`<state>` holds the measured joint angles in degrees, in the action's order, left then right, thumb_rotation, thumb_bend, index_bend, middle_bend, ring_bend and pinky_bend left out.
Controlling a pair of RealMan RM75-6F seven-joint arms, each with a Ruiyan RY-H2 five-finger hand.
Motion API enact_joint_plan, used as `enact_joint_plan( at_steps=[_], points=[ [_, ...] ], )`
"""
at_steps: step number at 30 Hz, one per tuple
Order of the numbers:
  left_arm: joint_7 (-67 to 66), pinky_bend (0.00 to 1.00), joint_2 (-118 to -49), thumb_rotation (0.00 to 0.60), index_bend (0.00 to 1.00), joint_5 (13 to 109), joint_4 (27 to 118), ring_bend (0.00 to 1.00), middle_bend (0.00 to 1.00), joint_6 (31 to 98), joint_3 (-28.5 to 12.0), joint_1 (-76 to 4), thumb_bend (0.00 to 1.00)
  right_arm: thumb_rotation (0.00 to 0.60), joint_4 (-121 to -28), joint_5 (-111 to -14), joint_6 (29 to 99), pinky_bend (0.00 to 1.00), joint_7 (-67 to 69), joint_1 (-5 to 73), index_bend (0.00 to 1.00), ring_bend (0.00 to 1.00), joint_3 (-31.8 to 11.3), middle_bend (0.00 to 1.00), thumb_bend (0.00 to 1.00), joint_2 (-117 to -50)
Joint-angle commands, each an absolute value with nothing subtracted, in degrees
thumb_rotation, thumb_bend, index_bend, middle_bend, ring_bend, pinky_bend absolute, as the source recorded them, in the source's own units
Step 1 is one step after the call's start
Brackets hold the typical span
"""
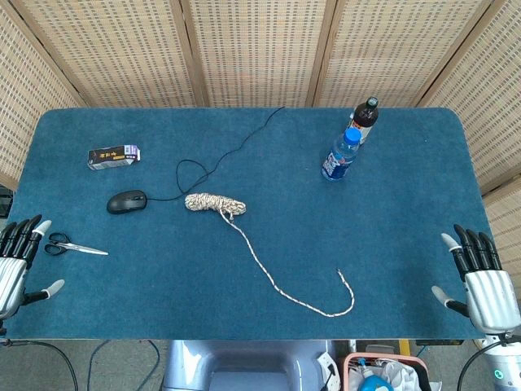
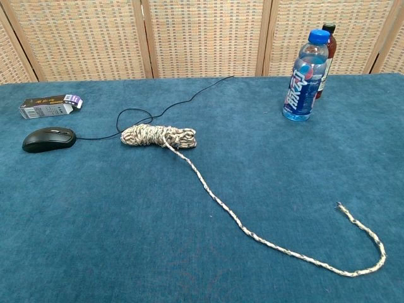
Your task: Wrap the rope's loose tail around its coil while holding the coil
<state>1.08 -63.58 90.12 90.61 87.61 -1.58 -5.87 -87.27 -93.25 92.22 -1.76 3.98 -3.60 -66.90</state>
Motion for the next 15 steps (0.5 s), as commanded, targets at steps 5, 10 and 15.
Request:
enact_joint_plan(
  at_steps=[5, 10, 15],
  points=[
    [0.97, 0.0, -63.91, 0.6, 0.0, 89.66, 90.27, 0.0, 0.0, 87.75, -1.87, -5.78, 0.0, 0.6, -88.18, -96.01, 87.21, 0.0, 0.47, 6.0, 0.08, 0.0, -0.82, 0.0, 0.0, -64.91],
    [0.64, 0.0, -64.24, 0.6, 0.0, 88.78, 90.41, 0.0, 0.0, 87.04, -2.37, -6.18, 0.0, 0.6, -86.35, -104.3, 80.28, 0.0, 6.89, 11.93, 0.19, 0.0, 2.9, 0.0, 0.03, -64.74],
    [-0.11, 0.0, -64.51, 0.6, 0.0, 87.64, 90.57, 0.0, 0.0, 86.21, -2.93, -6.61, 0.0, 0.6, -83.34, -109.22, 76.16, 0.0, 11.81, 17.09, 0.4, 0.0, 4.45, 0.0, 0.25, -66.26]
  ],
)
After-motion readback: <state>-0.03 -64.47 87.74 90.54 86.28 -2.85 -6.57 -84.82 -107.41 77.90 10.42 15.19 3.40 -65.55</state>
